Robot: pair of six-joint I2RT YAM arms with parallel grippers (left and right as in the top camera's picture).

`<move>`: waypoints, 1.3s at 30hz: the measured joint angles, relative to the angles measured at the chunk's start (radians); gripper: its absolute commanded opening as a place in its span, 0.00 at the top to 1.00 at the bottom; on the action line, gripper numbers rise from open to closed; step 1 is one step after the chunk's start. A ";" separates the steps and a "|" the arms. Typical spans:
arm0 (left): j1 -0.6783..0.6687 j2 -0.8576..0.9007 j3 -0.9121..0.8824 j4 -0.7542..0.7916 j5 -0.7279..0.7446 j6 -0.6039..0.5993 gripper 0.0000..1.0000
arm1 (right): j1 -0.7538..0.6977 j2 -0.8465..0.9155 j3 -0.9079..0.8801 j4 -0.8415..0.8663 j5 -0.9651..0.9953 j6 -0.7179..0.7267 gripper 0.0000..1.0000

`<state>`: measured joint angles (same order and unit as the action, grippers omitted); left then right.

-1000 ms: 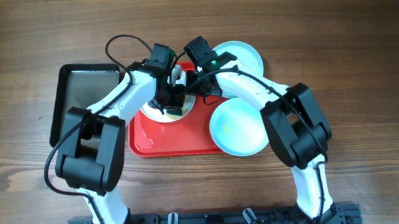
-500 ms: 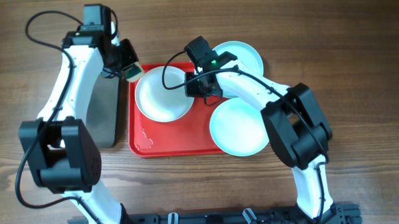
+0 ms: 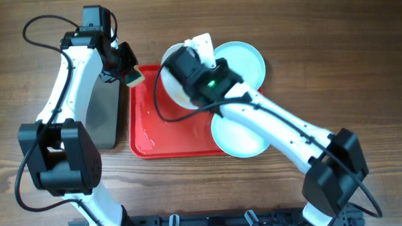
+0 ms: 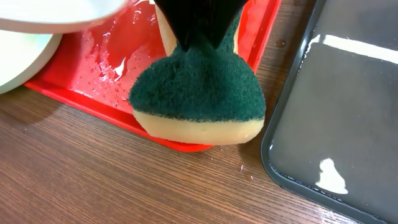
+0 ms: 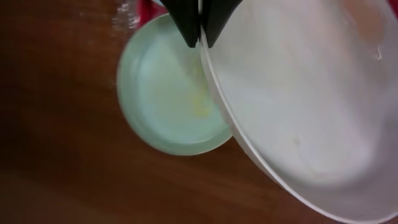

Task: Clean dirty plates on tray and stack at the side
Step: 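Lift the white plate off the red tray with the right gripper, then place the white plate on the table right of the red tray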

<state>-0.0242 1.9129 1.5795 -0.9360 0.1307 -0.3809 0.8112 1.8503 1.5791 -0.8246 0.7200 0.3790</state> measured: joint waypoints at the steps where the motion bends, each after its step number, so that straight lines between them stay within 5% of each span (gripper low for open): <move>1: 0.000 0.000 0.000 0.000 0.000 0.000 0.96 | 0.021 0.000 0.000 -0.002 0.069 -0.004 0.96; 9: 0.000 0.000 0.000 0.000 -0.002 0.000 0.96 | 0.206 0.000 0.000 -0.003 0.608 -0.011 0.95; 22: 0.000 0.000 0.000 0.000 -0.003 0.000 0.96 | 0.228 0.000 0.000 -0.005 0.716 -0.037 0.96; 29: 0.000 0.000 0.000 -0.002 -0.003 0.000 0.96 | 0.118 0.000 0.000 -0.071 0.146 -0.031 0.96; 39: 0.000 0.000 0.000 -0.003 -0.003 0.000 0.96 | -0.396 -0.040 0.000 -0.103 -0.858 -0.114 0.96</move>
<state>-0.0242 1.9129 1.5795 -0.9390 0.1276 -0.3809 0.4149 1.8107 1.5791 -0.9279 -0.1379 0.2653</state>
